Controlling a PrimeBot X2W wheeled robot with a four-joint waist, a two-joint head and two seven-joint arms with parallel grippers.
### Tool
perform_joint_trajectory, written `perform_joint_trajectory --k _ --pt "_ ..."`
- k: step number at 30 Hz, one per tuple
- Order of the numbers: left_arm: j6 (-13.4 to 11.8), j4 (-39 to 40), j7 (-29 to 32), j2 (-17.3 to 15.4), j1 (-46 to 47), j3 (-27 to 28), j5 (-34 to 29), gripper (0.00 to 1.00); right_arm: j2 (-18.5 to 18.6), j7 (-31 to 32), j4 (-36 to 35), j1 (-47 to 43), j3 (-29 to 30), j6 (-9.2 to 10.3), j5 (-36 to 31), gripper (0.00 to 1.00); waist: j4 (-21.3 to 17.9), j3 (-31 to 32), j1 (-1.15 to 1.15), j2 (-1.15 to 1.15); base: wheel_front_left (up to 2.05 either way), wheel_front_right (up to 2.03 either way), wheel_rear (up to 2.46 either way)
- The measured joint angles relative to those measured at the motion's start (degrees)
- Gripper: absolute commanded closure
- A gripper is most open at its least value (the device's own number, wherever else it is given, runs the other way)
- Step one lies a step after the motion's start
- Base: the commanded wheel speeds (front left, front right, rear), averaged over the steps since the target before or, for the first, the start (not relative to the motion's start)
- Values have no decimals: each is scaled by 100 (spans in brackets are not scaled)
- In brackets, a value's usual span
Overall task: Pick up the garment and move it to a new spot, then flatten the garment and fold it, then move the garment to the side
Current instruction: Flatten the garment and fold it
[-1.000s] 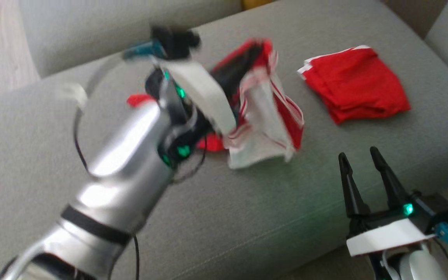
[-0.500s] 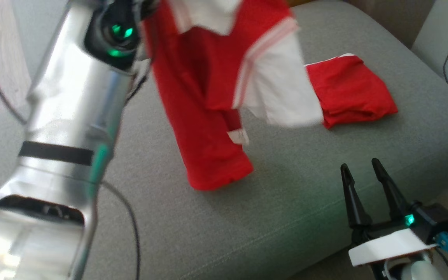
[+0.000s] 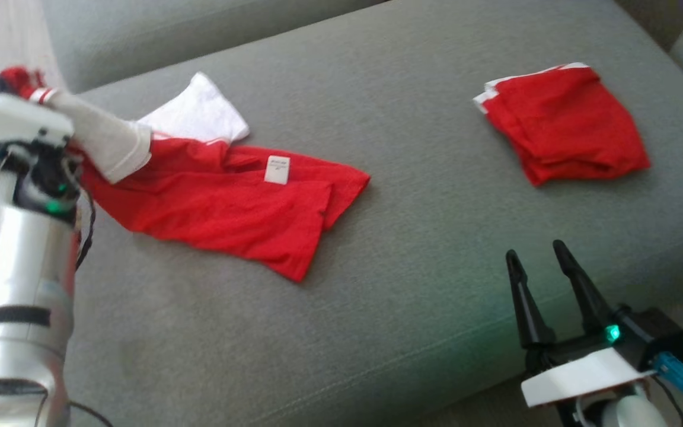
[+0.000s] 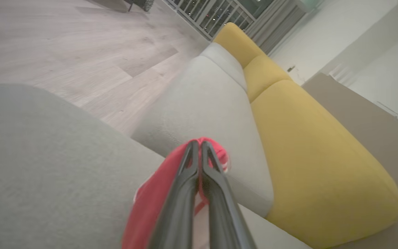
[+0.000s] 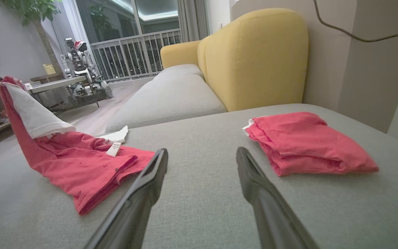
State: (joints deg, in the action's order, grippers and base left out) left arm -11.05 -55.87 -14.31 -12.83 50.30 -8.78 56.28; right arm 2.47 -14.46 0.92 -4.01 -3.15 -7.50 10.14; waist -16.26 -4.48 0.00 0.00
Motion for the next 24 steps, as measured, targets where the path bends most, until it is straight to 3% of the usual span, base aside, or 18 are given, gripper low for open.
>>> perform_joint_trajectory --k 2,3,4,5,14,17,24 --pt "11 -5 0 -12 -134 202 -43 81 1 0 2 35 -77 0 -8 0 94 -62 0 0 0 0 0" --pt "38 -5 0 -26 -192 255 -111 57 1 0 18 63 -140 0 -7 0 143 -92 0 0 0 0 0" --pt "47 10 0 -49 -243 296 -218 44 1 0 70 108 -231 0 -7 0 191 -120 0 0 0 0 0" --pt "70 77 0 -77 -295 356 -357 0 2 0 170 159 -344 0 -5 0 239 -146 0 0 0 0 0" --pt "454 1259 -38 -238 -963 524 -1792 0 5 0 1094 720 -1218 0 843 0 583 -235 0 0 0 0 0" --pt "455 2197 -40 -209 -1486 401 -2725 0 19 0 1605 1118 -1368 0 1454 0 724 -252 0 0 0 0 0" --pt "499 3855 -40 310 -3016 -71 -4114 0 63 0 2961 2267 -1781 0 2860 0 1127 -262 0 0 0 0 0"
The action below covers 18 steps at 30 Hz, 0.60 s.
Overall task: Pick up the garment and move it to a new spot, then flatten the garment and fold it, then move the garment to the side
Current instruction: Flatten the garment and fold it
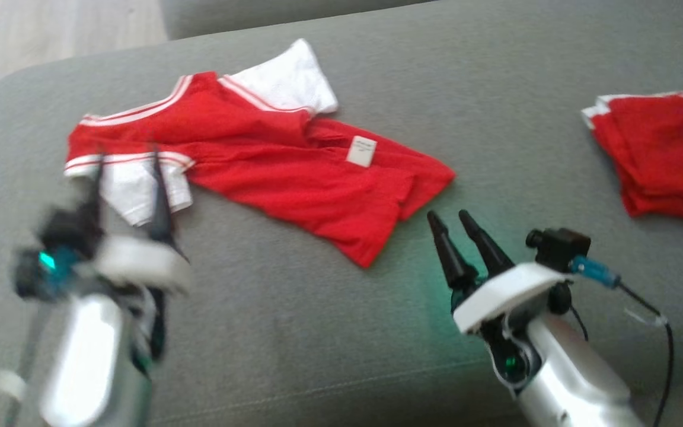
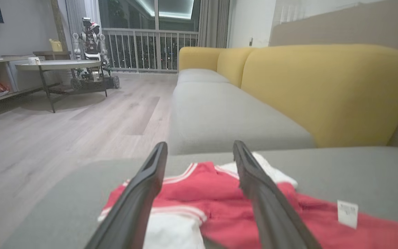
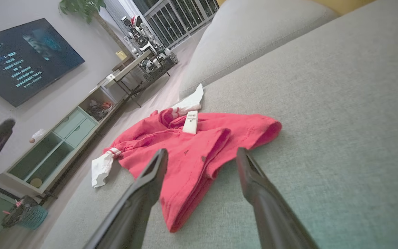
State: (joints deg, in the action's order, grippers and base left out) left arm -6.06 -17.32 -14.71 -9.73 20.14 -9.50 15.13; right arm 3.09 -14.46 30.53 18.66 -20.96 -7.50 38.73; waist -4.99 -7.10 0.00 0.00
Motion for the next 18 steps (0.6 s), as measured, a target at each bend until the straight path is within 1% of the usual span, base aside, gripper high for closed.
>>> perform_joint_trajectory --k 4,5,9,14,17,18 --pt "11 348 0 274 -744 -280 -365 0 18 43 781 567 -115 0 715 0 261 -22 0 0 0 0 0" --pt "52 394 0 328 -860 -311 -396 0 19 87 944 694 -126 0 900 0 326 -32 0 0 0 0 0" --pt "57 534 0 469 -1121 -394 -510 0 22 231 1563 1162 -143 0 1469 0 569 -87 0 0 0 0 0" --pt "57 548 0 612 -1254 -479 -538 0 26 356 2253 1595 -148 0 1808 0 810 -201 0 0 0 0 0" --pt "55 478 0 642 -1306 -563 -539 0 34 388 2584 1846 -183 0 2026 0 946 -306 0 0 0 0 0" --pt "55 479 0 646 -1303 -588 -539 0 36 388 2637 1898 -194 0 2074 2 972 -331 0 0 0 0 0"
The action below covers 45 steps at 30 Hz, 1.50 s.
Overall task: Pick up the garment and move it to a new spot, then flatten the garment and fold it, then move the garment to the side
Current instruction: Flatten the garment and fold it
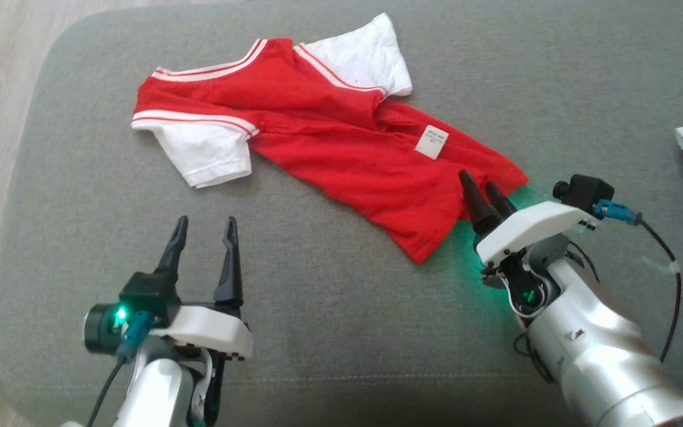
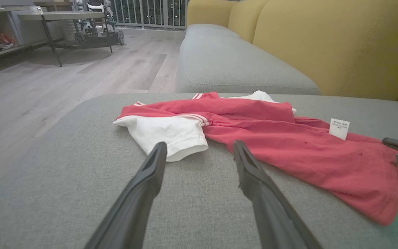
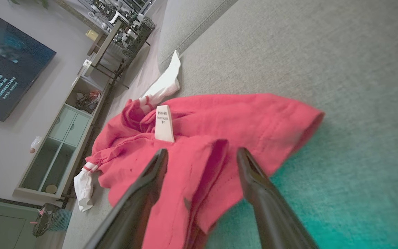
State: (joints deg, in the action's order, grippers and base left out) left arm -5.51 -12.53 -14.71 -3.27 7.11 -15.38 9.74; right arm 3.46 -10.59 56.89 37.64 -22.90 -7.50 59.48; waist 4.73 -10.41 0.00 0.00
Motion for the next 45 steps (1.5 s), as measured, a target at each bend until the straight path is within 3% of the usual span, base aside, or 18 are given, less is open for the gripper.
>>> perform_joint_trajectory --k 3,4,6,7,13,19,26,31,36,37,38,45 --pt "-1 -1 0 21 1 -56 -1 0 4 -1 145 146 -46 0 121 25 70 -55 0 0 0 0 0" --pt "-1 -1 0 27 1 -60 -1 0 4 -2 190 189 -63 0 142 52 89 -68 0 0 0 0 0" --pt "-4 -1 0 31 1 -59 -11 0 9 -30 252 250 -105 0 163 77 114 -82 0 0 0 0 0" --pt "-4 0 0 32 1 -54 -16 0 10 -53 267 277 -126 0 163 100 117 -86 0 0 0 0 0" --pt "-2 -107 0 26 14 137 -60 0 87 -177 -3 296 -404 0 200 100 -2 -99 0 0 0 0 0" --pt "59 -527 10 -43 463 698 286 0 422 -289 -617 158 -719 0 104 100 -241 -150 0 0 0 0 0" --pt "307 -1761 1169 -359 1630 1211 1016 0 526 -312 -1269 -151 -969 0 67 100 -607 -373 0 0 0 0 0" --pt "290 -2653 1767 -561 2214 1238 1054 0 485 -338 -1574 -129 -1026 0 11 100 -844 -603 0 0 0 0 0" --pt "164 -3040 1916 -639 2436 1225 989 0 432 -341 -1626 -108 -1057 0 -90 100 -991 -762 0 0 0 0 0" --pt "175 -3070 1914 -641 2516 1230 1011 20 431 -349 -1633 -90 -1053 0 -103 100 -1014 -795 0 0 0 0 0" --pt "202 -3092 1882 -641 2583 1236 1026 97 433 -356 -1636 -69 -1038 0 -104 100 -1030 -820 0 0 0 0 0" --pt "564 -3220 1511 -458 2642 1376 1443 100 561 -359 -1755 -63 -798 0 -287 100 -987 -734 0 0 0 0 0"
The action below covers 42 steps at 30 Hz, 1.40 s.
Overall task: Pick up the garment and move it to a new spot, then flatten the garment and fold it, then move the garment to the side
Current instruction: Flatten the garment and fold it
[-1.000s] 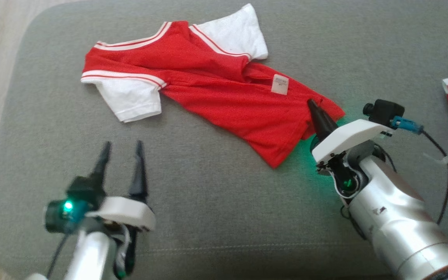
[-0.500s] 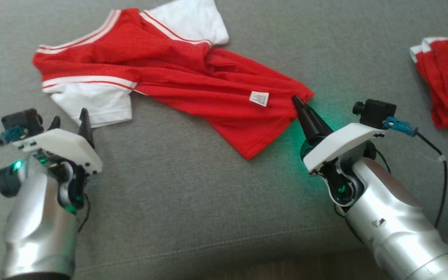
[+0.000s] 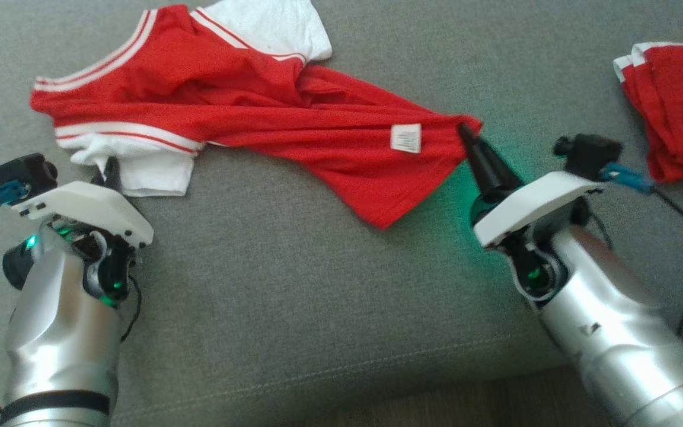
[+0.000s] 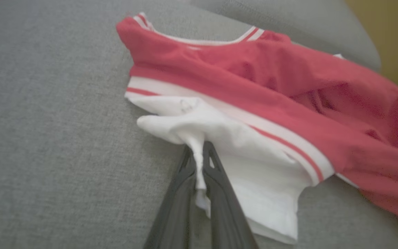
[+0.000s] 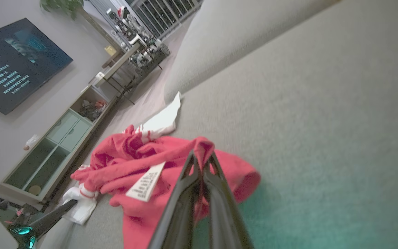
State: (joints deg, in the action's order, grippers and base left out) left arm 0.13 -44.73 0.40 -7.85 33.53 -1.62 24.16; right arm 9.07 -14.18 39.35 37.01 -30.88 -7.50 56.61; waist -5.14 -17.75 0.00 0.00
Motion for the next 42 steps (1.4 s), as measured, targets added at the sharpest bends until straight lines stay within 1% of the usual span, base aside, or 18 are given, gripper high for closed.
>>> perform_joint_trajectory --k 4,7,10,13,14,15,17,20,24,28,31,36,39,42 --pt "244 175 -44 109 0 245 427 100 219 -3 -229 -8 313 0 -353 100 47 176 0 0 0 0 0" --pt "350 504 -5 183 1 488 851 100 369 -3 -400 -19 522 0 -742 100 75 368 0 0 0 0 0" --pt "412 972 257 313 4 654 1293 100 566 -3 -539 -19 737 -1 -1200 100 111 608 0 0 0 0 0" --pt "437 1513 659 446 55 789 1748 100 712 9 -673 -15 1017 -1 -1419 100 155 886 0 0 0 0 0" --pt "409 1689 803 479 105 826 1912 100 744 59 -733 -5 1126 -1 -1465 100 170 980 0 0 0 0 0" --pt "320 1873 960 511 182 850 2063 100 766 129 -792 11 1250 -1 -1508 100 184 1075 0 0 0 0 0" --pt "94 2172 1196 561 424 894 2274 100 782 335 -906 83 1510 -1 -1556 100 210 1245 0 0 0 0 0" --pt "-224 2421 1557 583 985 853 2380 100 836 595 -1026 428 1960 -1 -1766 100 248 1429 0 0 0 0 0" --pt "-544 2354 1847 595 1913 736 2364 100 928 943 -1151 1231 2302 -1 -2350 100 253 1434 0 0 0 0 0" --pt "-692 2004 1900 515 2817 559 2113 100 947 1209 -1157 1954 2309 -1 -2992 100 204 1270 0 0 0 0 0" --pt "-778 1608 1883 423 3450 414 1903 100 953 1359 -922 2471 2229 -1 -3344 100 172 1070 0 0 0 0 0" --pt "-899 740 1827 238 4370 110 1461 100 965 1401 -252 3411 1975 -1 -3710 100 149 573 0 0 0 0 0" --pt "-853 316 1451 79 5002 -142 1060 100 960 1191 172 4002 1880 -2 -3887 100 141 180 0 0 0 0 0" --pt "-691 14 726 4 5703 -342 717 100 923 723 583 4560 1812 -2 -4178 100 130 -241 0 0 0 0 0"
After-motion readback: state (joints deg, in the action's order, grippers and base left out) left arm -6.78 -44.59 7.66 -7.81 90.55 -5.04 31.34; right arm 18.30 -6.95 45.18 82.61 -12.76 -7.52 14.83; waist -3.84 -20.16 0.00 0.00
